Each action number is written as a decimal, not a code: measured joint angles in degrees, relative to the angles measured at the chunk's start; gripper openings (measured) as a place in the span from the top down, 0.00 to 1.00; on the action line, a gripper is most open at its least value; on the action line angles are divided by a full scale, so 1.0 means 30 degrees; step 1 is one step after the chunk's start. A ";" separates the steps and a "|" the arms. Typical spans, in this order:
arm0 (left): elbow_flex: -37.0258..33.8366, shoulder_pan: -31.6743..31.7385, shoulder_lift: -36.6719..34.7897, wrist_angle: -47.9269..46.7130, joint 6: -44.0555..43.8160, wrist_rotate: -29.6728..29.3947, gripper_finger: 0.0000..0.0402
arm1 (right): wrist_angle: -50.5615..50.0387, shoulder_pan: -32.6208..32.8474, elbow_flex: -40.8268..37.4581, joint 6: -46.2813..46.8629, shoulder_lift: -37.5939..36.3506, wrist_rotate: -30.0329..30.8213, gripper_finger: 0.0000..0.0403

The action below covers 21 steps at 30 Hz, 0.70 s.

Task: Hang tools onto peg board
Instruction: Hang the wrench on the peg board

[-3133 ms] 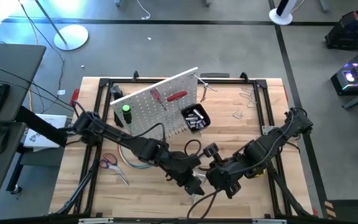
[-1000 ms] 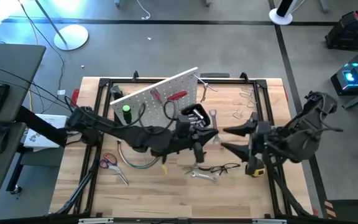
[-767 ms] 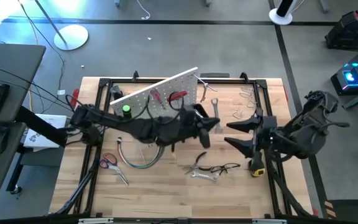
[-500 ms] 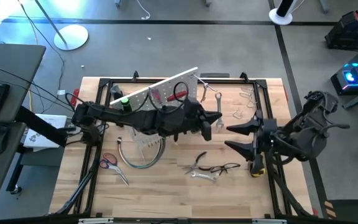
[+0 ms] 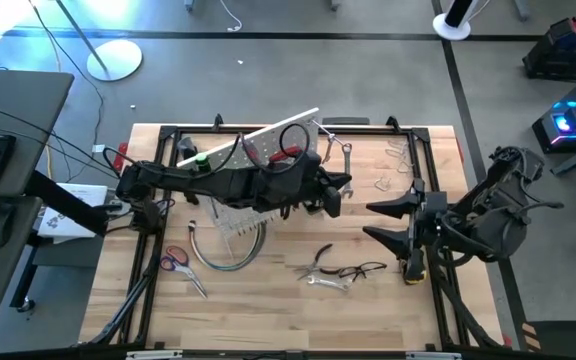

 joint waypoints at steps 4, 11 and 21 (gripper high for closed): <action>0.0002 0.0104 0.0000 0.0052 -0.0002 -0.0551 1.00 | -0.0058 0.0007 0.0000 0.0480 0.0000 -0.0087 0.45; 0.0015 0.0243 0.0000 -0.1416 0.0548 -0.2180 0.97 | -0.0125 0.0007 -0.0001 0.0568 0.0000 -0.0277 0.45; -0.0007 0.0126 -0.0114 -0.1229 0.4176 -0.2233 0.68 | -0.0131 0.0007 -0.0007 0.0561 0.0000 -0.1006 0.45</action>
